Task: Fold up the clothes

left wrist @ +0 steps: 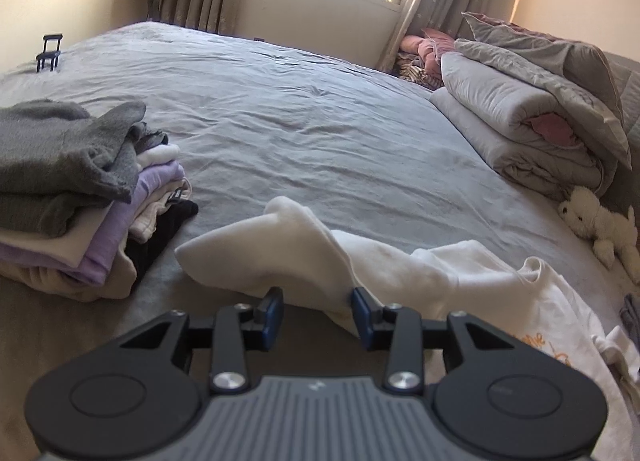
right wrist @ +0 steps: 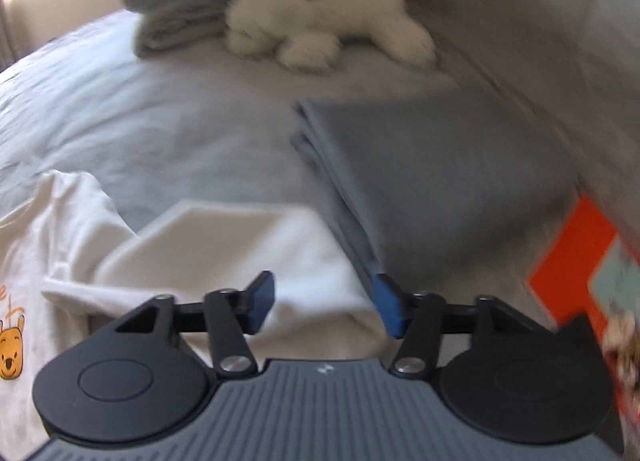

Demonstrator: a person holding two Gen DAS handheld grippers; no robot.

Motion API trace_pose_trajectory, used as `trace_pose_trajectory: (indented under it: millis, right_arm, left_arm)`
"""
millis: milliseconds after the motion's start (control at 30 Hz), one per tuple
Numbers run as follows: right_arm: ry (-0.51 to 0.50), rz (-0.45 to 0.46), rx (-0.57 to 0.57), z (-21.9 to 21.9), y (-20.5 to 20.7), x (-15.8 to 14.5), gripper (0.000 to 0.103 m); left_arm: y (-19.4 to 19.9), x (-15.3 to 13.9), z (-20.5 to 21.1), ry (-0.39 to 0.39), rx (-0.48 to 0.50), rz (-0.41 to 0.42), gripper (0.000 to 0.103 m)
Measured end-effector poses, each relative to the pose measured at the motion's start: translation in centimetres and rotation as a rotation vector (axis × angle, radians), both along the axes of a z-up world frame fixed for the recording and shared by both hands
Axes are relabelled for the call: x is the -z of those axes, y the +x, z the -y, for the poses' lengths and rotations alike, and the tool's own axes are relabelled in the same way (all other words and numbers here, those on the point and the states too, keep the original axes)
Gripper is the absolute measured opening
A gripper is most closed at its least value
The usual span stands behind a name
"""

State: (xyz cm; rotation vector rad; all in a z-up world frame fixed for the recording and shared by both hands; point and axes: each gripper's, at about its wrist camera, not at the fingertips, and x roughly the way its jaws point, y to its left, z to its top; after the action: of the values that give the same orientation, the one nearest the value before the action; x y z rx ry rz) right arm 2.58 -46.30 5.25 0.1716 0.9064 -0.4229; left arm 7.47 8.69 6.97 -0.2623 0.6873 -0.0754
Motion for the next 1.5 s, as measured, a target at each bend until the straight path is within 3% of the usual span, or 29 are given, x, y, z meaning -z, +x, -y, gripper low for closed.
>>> trace_pose_trajectory:
  millis: [67, 267, 400, 500, 533, 600, 633, 667, 700, 867, 900, 967, 1133, 1200, 1233, 1267, 1333, 1500]
  right_arm:
    - [0.015, -0.027, -0.007, 0.5, -0.2, 0.3, 0.068]
    - [0.036, -0.068, -0.068, 0.3, -0.5, 1.0, 0.069]
    - [-0.027, -0.089, 0.011, 1.6, -1.3, 1.0, 0.077]
    - [0.062, -0.064, 0.076, 2.6, -1.5, 1.8, 0.08]
    - [0.071, -0.056, 0.07, 2.3, -1.3, 2.0, 0.075]
    - [0.058, -0.041, 0.026, 1.4, -0.9, 1.7, 0.045]
    - [0.049, -0.019, 0.011, 1.0, -0.9, 1.1, 0.009]
    - [0.009, 0.017, 0.001, 0.6, -1.0, 0.3, 0.009]
    - [-0.062, 0.064, -0.016, 0.0, -1.3, -0.8, 0.007]
    - [-0.763, 0.459, -0.052, -6.4, -5.3, -7.3, 0.007]
    - [-0.924, 0.493, -0.051, -7.6, -5.7, -7.1, 0.007]
    - [-1.157, 0.428, -0.065, -8.8, -5.1, -5.3, 0.008]
    - [-1.077, -0.154, -0.079, -4.3, -0.9, 2.0, 0.008]
    - [-1.023, -0.295, -0.078, -2.7, -0.2, 4.0, 0.009]
    - [-1.0, -0.321, -0.067, -2.2, -0.1, 4.3, 0.021]
    - [-0.989, -0.307, -0.04, -2.0, -0.1, 3.9, 0.038]
    - [-0.965, -0.228, 0.032, -2.0, -0.2, 2.2, 0.052]
    - [-0.73, 0.029, 0.161, -2.8, -1.4, -2.2, 0.055]
  left_arm:
    - [0.1, 0.1, 0.0, -0.012, 0.002, -0.004, 0.039]
    - [0.1, 0.3, 0.3, 0.007, 0.015, -0.006, 0.039]
    - [0.2, 0.6, 0.1, -0.003, 0.011, -0.02, 0.039]
    - [0.4, 0.8, 0.3, 0.002, 0.014, -0.023, 0.039]
    - [0.4, 0.8, 0.4, 0.005, 0.016, -0.022, 0.039]
    - [0.4, 0.8, 0.5, 0.015, 0.023, -0.014, 0.038]
    - [0.3, 0.8, 0.5, 0.017, 0.028, -0.009, 0.038]
    - [0.3, 0.6, 0.5, 0.02, 0.032, -0.004, 0.035]
    - [0.2, 0.5, 0.4, 0.016, 0.031, 0.003, 0.031]
    - [0.1, 0.3, 0.4, 0.02, 0.03, 0.02, 0.031]
    - [0.1, 0.3, 0.6, 0.028, 0.031, 0.019, 0.031]
    - [0.1, 0.2, 0.6, 0.032, 0.035, 0.02, 0.031]
    - [0.3, 0.3, 0.5, 0.028, 0.034, 0.008, 0.031]
    - [0.3, 0.3, 0.4, 0.022, 0.032, 0.001, 0.031]
    - [0.3, 0.3, 0.3, 0.019, 0.031, 0.001, 0.031]
    - [0.3, 0.3, 0.2, 0.016, 0.031, 0.0, 0.031]
    - [0.2, 0.1, 0.0, 0.009, 0.025, 0.004, 0.031]
    - [0.2, -0.5, -1.4, -0.061, -0.01, 0.013, 0.032]
